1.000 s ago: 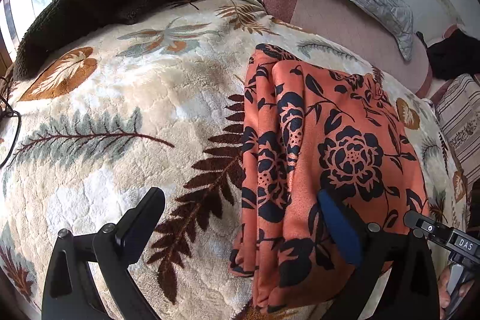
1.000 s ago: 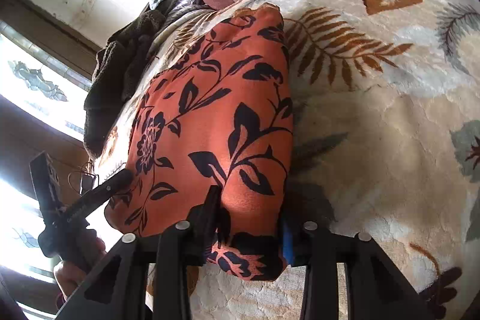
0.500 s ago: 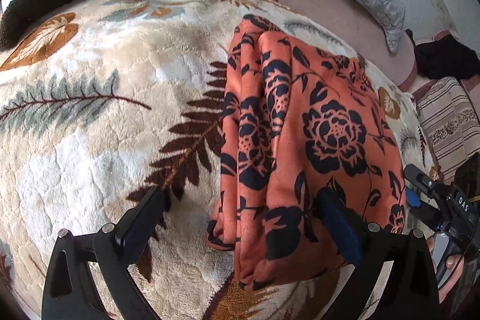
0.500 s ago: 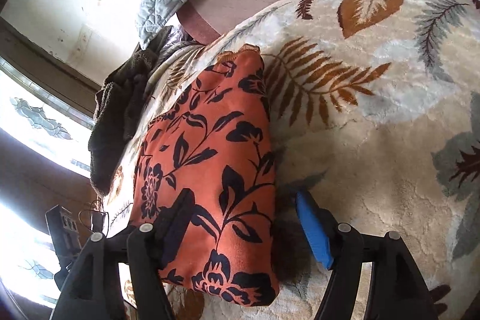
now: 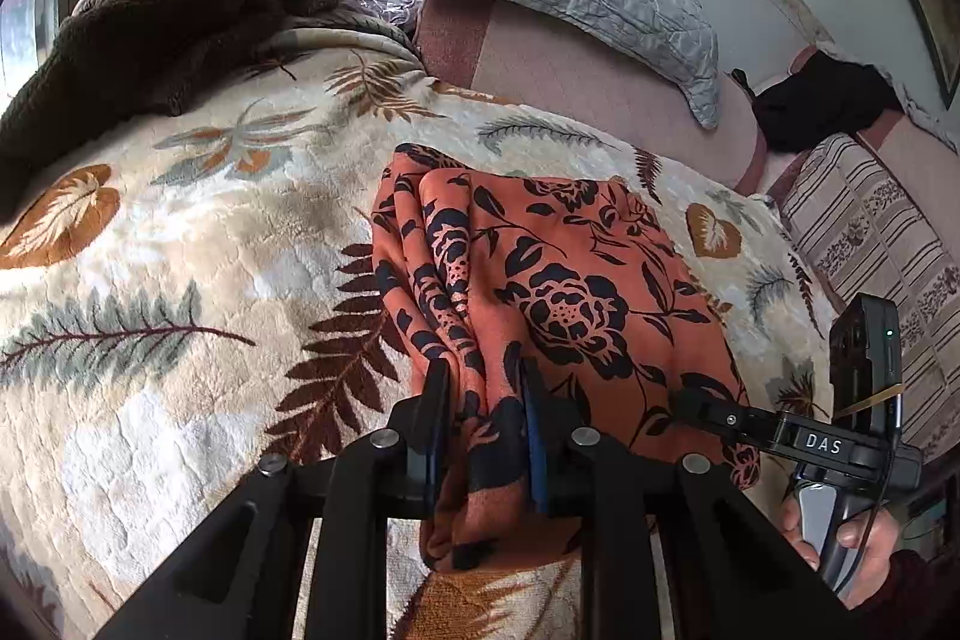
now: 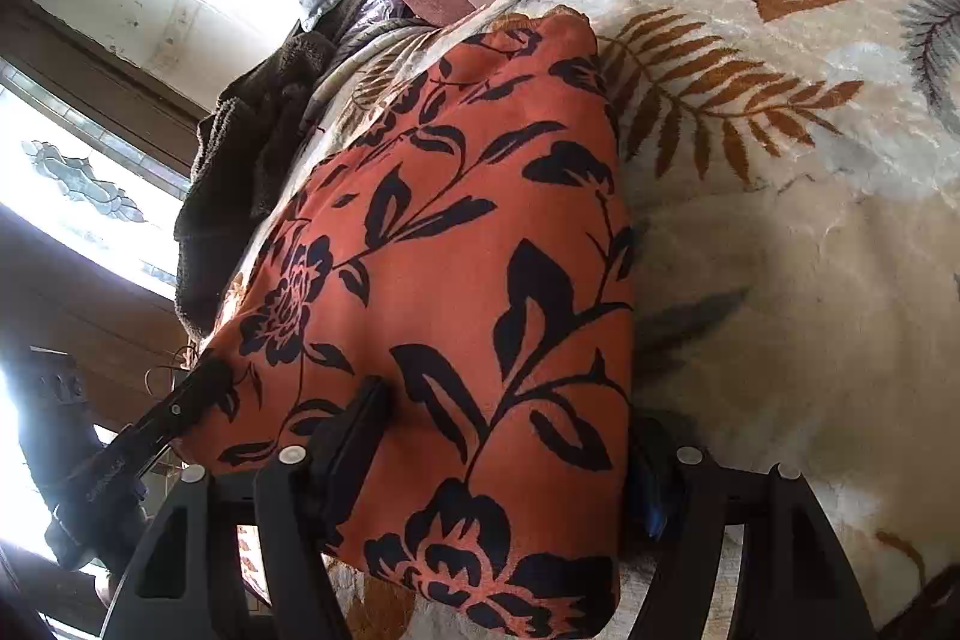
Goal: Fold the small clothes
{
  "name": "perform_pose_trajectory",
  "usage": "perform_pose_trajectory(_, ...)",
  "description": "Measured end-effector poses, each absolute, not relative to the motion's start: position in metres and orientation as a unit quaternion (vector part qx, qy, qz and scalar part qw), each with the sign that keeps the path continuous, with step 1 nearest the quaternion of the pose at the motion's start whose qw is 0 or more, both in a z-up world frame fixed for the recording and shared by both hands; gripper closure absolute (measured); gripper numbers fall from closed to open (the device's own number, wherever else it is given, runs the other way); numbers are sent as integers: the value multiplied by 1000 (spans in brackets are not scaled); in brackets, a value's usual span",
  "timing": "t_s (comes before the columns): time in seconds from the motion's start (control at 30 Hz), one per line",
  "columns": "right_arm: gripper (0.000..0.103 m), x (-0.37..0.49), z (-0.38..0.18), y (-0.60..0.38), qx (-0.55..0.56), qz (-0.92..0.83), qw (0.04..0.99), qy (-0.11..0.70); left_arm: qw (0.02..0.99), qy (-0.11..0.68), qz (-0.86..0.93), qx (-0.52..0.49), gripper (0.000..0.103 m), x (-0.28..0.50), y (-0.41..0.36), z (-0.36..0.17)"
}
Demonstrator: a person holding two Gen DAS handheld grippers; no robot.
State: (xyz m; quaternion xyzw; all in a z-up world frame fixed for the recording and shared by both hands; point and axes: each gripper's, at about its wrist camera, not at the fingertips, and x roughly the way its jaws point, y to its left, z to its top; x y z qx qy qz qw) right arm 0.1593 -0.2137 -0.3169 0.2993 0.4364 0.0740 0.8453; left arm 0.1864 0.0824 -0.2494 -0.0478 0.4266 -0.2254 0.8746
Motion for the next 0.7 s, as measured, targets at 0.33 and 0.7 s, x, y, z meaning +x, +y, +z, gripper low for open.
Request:
perform_pose_trajectory(0.33,31,161,-321,-213,300,80,840,445,844,496,-178,-98,27,209,109,-278)
perform_pose_trajectory(0.7,29,166,-322,-221,321,91,828,450,776,547,-253,-188,18,247,93,-303)
